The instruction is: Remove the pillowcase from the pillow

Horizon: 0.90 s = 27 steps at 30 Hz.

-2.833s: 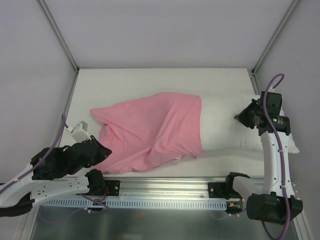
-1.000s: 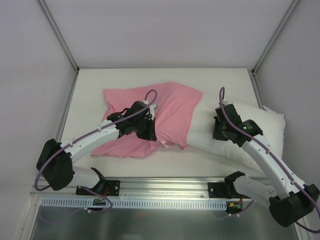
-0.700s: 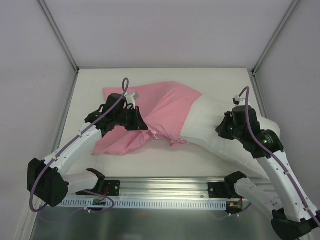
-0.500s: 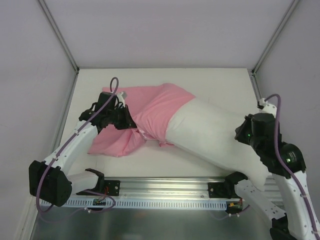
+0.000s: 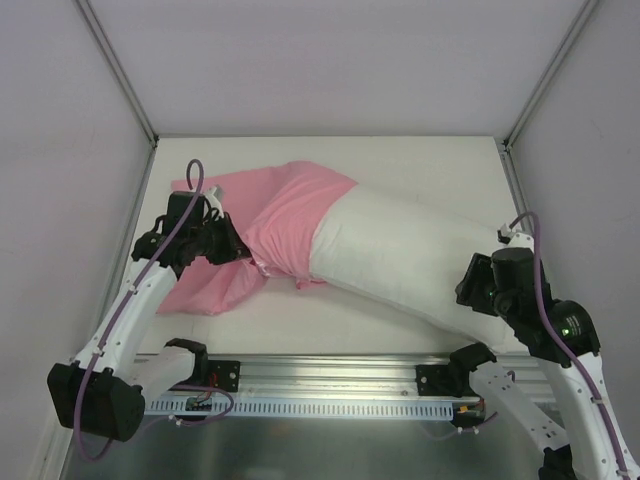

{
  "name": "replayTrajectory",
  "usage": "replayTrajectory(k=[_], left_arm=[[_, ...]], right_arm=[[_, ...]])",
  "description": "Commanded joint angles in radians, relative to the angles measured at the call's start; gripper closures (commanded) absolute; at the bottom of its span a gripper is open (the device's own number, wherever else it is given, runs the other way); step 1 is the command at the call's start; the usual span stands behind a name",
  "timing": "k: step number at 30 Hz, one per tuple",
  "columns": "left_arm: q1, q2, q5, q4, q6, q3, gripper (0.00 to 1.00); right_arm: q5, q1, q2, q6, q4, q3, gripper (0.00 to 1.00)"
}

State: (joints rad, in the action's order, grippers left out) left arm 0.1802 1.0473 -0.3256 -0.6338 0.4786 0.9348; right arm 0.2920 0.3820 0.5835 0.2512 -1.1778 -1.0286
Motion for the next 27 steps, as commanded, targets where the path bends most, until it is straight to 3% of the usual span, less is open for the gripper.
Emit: replayTrajectory(k=[1,3,4,5,7,9,12,16,22,23,24,25,26,27], left_arm=[[0.044,-0.088,-0.090,-0.018,-0.015,-0.040,0.94],[0.117,-0.147,-0.084,-0.041,0.001,-0.080,0.69],[0.146,-0.168,-0.072,-0.049,0.009,-0.089,0.51],[0.175,-0.202,-0.035,-0.059,0.015,-0.094,0.21],[0.228,-0.220,-0.004,-0.095,0.023,-0.084,0.01],[0.229,-0.233,0.037,-0.122,0.017,-0.056,0.01],[0.229,-0.207,0.089,-0.135,0.006,0.008,0.01],[0.229,-0.107,0.109,-0.135,-0.005,0.125,0.01],[0.229,-0.008,0.126,-0.135,-0.009,0.277,0.03],[0.229,0.003,0.120,-0.135,-0.012,0.291,0.03],[0.229,0.014,0.115,-0.135,-0.015,0.305,0.04],[0.229,0.038,0.105,-0.135,-0.018,0.332,0.04],[0.231,0.051,0.097,-0.136,-0.023,0.347,0.04],[0.234,0.066,0.088,-0.139,-0.026,0.363,0.04]], right_arm=[[-0.111,0.000,0.039,-0.055,0.049,-0.096,0.45],[-0.123,-0.002,0.088,-0.073,0.064,-0.139,0.21],[-0.126,0.000,0.105,-0.079,0.084,-0.180,0.17],[-0.131,0.000,0.127,-0.092,0.101,-0.201,0.13],[-0.177,0.008,0.208,-0.096,0.150,-0.261,0.04],[-0.203,0.032,0.304,-0.093,0.203,-0.298,0.00],[-0.160,0.142,0.419,-0.089,0.242,-0.370,0.04],[-0.097,0.293,0.716,-0.099,0.241,-0.508,0.04],[-0.154,0.322,0.958,-0.081,0.308,-0.529,0.04],[-0.177,0.322,0.989,-0.081,0.331,-0.503,0.10],[-0.232,0.322,0.989,-0.076,0.399,-0.420,0.32],[-0.253,0.322,0.983,-0.063,0.430,-0.377,0.56],[-0.279,0.322,0.951,-0.049,0.488,-0.334,0.99],[-0.281,0.324,0.923,-0.034,0.519,-0.244,0.99]])
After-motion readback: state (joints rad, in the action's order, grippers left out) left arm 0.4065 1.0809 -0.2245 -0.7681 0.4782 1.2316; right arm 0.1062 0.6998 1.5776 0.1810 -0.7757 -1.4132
